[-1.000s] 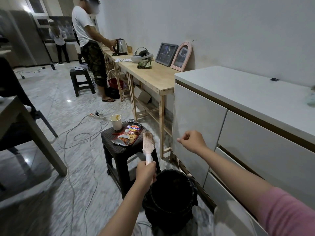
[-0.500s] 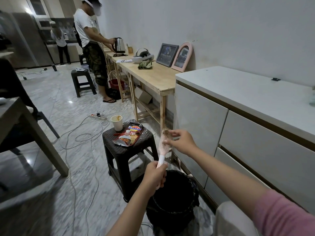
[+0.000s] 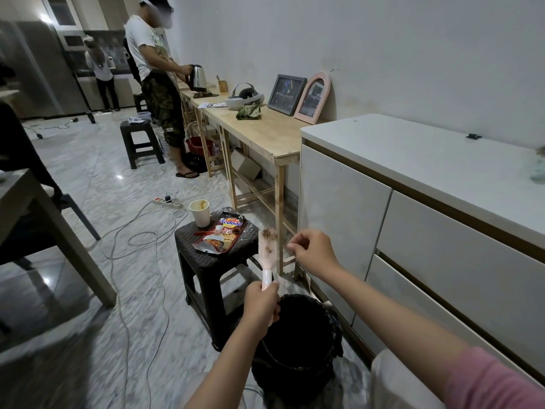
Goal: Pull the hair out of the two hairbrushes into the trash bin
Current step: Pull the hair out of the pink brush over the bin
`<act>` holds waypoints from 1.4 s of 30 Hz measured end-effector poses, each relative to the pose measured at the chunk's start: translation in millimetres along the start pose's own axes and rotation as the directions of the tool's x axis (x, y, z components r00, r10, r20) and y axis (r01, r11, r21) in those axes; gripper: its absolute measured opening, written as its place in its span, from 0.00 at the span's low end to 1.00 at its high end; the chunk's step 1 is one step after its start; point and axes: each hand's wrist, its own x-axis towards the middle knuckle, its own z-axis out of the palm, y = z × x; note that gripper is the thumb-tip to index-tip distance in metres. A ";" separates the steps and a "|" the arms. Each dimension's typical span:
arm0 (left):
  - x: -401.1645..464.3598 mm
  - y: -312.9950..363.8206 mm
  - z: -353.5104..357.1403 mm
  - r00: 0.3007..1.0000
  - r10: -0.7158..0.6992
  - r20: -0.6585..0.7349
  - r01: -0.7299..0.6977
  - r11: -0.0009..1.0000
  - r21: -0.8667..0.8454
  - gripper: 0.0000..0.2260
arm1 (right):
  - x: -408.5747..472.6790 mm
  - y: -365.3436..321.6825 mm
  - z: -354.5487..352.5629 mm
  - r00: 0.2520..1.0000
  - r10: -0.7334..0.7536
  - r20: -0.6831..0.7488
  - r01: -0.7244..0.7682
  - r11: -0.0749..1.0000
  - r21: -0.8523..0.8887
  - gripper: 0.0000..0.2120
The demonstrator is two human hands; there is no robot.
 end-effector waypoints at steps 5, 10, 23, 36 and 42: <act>4.2 1.9 -2.8 0.999 -0.009 -0.032 0.010 1.000 0.015 0.10 | 1.4 4.8 -3.6 0.992 0.128 -0.013 -0.115 0.926 0.358 0.08; 4.2 -4.8 4.3 0.998 0.046 -0.031 -0.043 0.995 0.090 0.06 | -0.4 -1.9 -1.5 0.985 0.170 -0.018 -0.150 0.914 0.377 0.05; -4.0 -12.7 18.5 0.986 0.169 -0.011 -0.163 0.965 0.208 0.07 | -1.9 -9.3 4.5 1.000 0.002 0.011 -0.001 0.998 -0.070 0.07; 8.3 0.9 2.7 0.990 -0.092 -0.107 0.082 0.992 -0.097 0.07 | -16.2 -2.3 -9.4 0.997 0.075 -0.001 -0.072 0.964 0.255 0.06; 24.2 -0.6 -21.1 0.962 -0.176 -0.211 0.137 0.973 -0.187 0.05 | -16.3 8.4 -34.2 0.987 0.159 -0.038 -0.115 0.841 0.529 0.10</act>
